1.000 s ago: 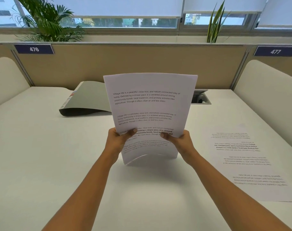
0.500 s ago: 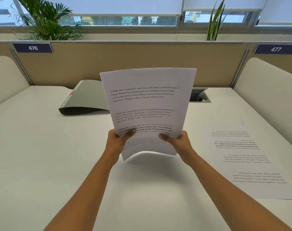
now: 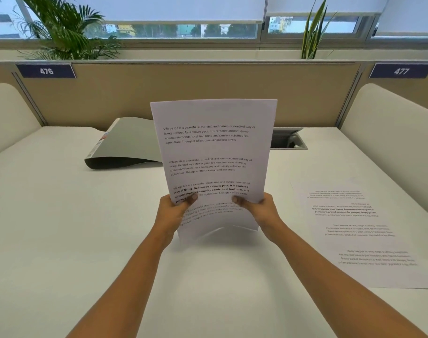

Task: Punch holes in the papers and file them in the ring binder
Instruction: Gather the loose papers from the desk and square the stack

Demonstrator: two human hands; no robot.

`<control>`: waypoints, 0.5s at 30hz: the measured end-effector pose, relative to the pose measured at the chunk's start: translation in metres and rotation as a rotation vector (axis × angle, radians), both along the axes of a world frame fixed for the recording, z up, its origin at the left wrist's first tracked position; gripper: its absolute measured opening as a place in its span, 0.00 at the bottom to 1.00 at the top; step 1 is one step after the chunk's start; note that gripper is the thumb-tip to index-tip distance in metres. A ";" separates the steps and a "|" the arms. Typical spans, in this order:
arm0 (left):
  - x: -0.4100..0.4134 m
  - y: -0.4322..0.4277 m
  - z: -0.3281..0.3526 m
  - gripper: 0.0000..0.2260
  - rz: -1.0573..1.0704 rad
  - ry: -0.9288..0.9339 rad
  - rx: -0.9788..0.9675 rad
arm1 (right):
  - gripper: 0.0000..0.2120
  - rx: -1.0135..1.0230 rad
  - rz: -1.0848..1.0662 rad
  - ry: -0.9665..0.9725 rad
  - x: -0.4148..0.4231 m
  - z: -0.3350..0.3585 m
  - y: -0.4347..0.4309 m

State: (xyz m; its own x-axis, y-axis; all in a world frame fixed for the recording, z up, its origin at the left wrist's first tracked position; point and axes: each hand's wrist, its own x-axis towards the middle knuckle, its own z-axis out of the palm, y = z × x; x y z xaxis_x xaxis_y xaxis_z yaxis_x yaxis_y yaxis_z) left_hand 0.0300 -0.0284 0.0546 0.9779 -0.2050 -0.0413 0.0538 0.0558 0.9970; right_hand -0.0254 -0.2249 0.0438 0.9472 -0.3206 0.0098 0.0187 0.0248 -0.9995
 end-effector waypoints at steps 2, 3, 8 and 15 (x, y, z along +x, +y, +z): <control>-0.001 -0.001 0.000 0.05 -0.025 0.003 0.003 | 0.09 0.012 -0.024 0.029 -0.001 0.000 -0.002; -0.001 -0.001 0.000 0.05 -0.035 0.004 0.007 | 0.10 0.015 -0.039 0.051 -0.002 -0.001 -0.003; -0.003 -0.007 0.000 0.09 0.010 -0.014 0.025 | 0.10 -0.005 -0.105 0.101 -0.008 -0.003 -0.015; -0.001 -0.014 -0.010 0.15 0.034 0.069 0.070 | 0.09 -0.324 -0.295 0.254 -0.019 0.000 -0.043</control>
